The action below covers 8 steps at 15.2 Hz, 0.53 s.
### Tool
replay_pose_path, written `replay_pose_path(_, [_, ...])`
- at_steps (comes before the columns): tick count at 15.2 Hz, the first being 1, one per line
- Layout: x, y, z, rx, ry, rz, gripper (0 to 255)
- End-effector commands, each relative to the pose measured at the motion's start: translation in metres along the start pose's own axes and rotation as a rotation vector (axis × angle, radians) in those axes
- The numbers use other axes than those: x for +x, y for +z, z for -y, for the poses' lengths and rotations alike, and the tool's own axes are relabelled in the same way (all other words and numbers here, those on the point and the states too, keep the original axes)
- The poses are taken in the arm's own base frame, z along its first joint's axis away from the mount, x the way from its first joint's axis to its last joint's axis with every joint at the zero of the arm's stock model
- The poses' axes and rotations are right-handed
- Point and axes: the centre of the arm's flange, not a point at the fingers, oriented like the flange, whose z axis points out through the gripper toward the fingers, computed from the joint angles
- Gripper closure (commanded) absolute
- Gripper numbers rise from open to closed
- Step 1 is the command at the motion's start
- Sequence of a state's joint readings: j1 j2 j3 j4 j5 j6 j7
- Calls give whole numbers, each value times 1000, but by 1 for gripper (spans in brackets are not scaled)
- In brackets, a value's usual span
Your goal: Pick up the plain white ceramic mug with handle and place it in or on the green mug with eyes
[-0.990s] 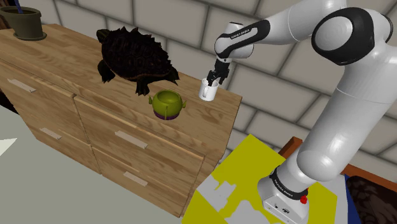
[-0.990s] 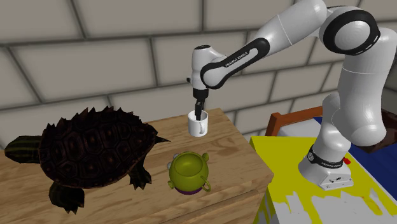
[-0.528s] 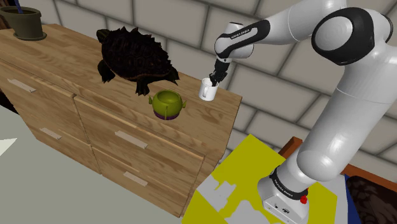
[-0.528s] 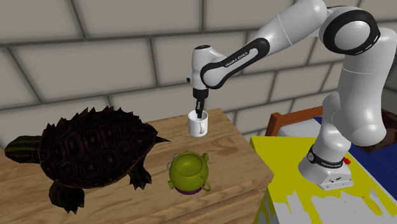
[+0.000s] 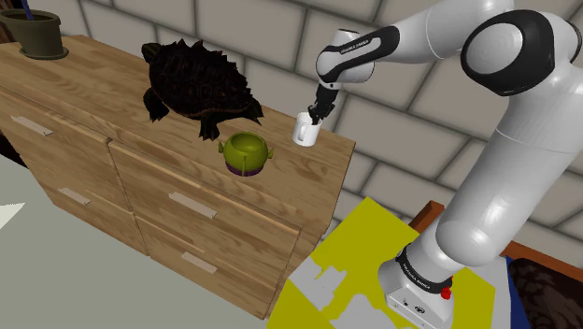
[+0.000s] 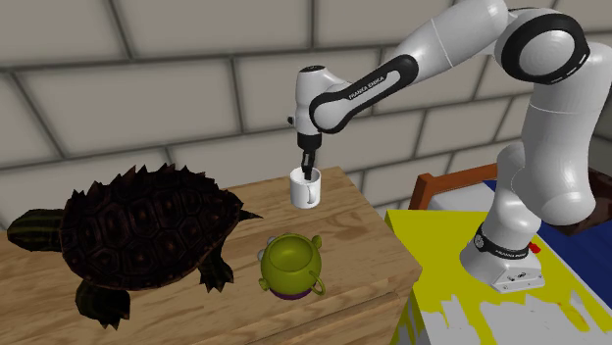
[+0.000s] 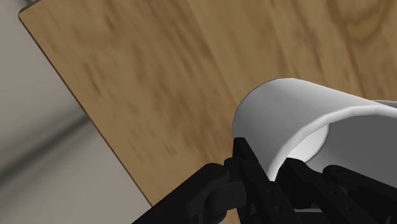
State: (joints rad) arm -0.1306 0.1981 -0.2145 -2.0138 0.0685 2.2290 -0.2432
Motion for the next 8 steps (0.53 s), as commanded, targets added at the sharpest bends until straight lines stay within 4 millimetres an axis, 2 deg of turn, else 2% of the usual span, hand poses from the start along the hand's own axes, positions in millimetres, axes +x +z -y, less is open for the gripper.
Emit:
replay_pose_path(1, [1, -11, 0, 0, 0, 0, 255])
replay_pose_path(8, [2, -48, 0, 0, 0, 0, 255])
